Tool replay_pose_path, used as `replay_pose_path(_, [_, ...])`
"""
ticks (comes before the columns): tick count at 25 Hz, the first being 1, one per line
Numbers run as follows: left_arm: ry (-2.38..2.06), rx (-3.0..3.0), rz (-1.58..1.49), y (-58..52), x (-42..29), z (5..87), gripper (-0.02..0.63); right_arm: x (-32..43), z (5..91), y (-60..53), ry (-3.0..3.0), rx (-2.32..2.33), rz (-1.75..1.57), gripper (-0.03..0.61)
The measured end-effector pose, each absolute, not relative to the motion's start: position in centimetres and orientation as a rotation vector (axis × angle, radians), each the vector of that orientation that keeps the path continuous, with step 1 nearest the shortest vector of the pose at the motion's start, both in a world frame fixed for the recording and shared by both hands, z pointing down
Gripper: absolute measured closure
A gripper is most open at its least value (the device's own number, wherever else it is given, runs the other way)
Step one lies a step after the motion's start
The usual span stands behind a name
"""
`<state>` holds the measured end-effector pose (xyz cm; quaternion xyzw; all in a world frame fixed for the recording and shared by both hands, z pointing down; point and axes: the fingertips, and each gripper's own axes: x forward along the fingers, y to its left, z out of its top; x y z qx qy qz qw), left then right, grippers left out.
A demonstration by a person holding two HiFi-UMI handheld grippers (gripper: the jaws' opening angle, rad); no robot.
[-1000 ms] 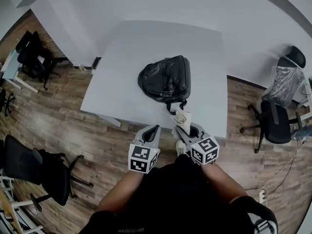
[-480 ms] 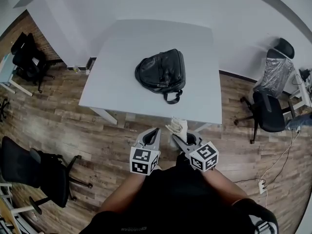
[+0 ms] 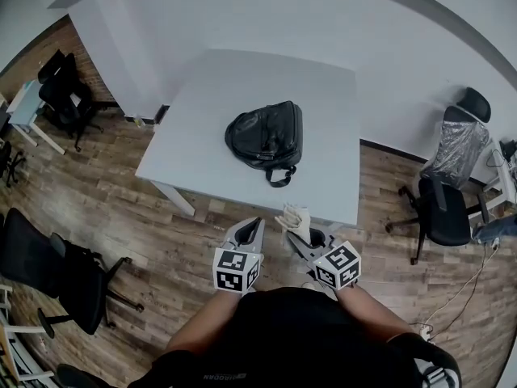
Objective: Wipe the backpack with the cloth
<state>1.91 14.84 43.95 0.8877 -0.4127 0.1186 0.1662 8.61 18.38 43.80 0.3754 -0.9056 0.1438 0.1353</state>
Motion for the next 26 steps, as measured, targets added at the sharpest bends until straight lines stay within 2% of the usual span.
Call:
replay_pose_path(11, [-1.145,2.501,0.416,16.0,6.8,44.9,0.607,12.3,44.9,19.7,-2.631,1.021,0.495,0.485])
replay_pose_path(26, [-1.154,2.495,0.433,15.8,5.3,45.0,0.607,11.7,45.2,19.5,-2.632,1.082,0.523,0.485])
